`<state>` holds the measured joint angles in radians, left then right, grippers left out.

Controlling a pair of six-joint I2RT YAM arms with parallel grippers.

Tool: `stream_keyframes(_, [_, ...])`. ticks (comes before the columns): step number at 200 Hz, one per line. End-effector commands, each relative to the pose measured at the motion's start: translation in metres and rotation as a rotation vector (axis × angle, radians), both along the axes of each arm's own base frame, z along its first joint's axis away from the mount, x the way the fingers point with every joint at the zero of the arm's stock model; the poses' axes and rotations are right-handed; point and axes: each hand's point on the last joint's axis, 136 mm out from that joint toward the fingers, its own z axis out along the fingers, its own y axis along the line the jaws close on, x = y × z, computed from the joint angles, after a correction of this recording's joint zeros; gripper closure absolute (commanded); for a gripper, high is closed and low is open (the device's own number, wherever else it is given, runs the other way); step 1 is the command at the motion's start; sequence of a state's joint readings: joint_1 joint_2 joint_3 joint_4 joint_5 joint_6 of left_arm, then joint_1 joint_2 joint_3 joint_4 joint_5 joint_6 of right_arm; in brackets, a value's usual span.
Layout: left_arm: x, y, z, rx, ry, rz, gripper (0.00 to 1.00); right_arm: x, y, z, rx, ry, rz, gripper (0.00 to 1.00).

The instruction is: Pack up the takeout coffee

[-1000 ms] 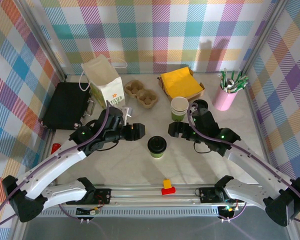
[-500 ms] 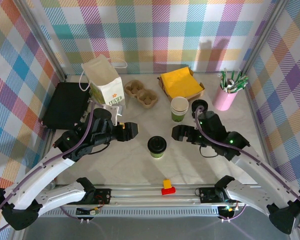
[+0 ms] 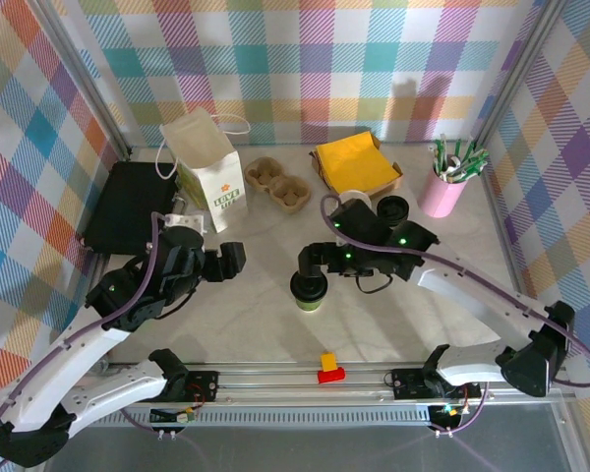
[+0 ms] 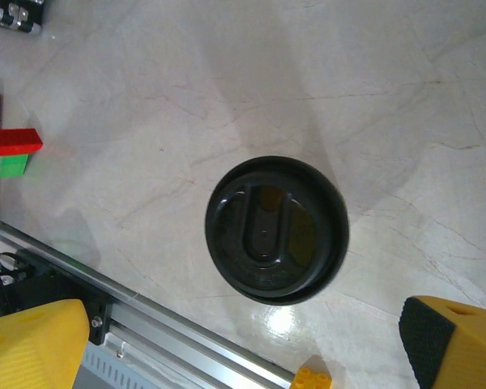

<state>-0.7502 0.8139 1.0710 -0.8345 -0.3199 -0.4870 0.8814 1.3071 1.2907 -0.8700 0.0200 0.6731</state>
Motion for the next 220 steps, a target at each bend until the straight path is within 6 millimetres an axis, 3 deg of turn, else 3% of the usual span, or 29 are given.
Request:
stream_keyframes(1, [-0.003,0.032,-0.011,0.083,-0.005,0.117,0.11,-0.003,-0.003,-0.001,-0.105,0.002,-0.022,0.01])
stream_keyframes(29, [-0.01,0.044,-0.017,0.1,-0.003,0.144,0.1,-0.008,0.016,-0.005,-0.141,0.002,0.041,0.01])
stream_keyframes(67, [-0.016,0.055,-0.019,0.095,-0.023,0.165,0.09,-0.007,0.019,-0.021,-0.248,0.007,0.03,0.01])
stream_keyframes(133, [-0.02,0.056,-0.032,0.102,-0.002,0.157,0.08,0.0,0.025,-0.047,-0.323,0.038,0.003,0.02])
stream_keyframes(220, [-0.02,0.054,-0.034,0.103,0.002,0.147,0.08,-0.002,0.027,-0.078,-0.405,0.105,0.006,0.15])
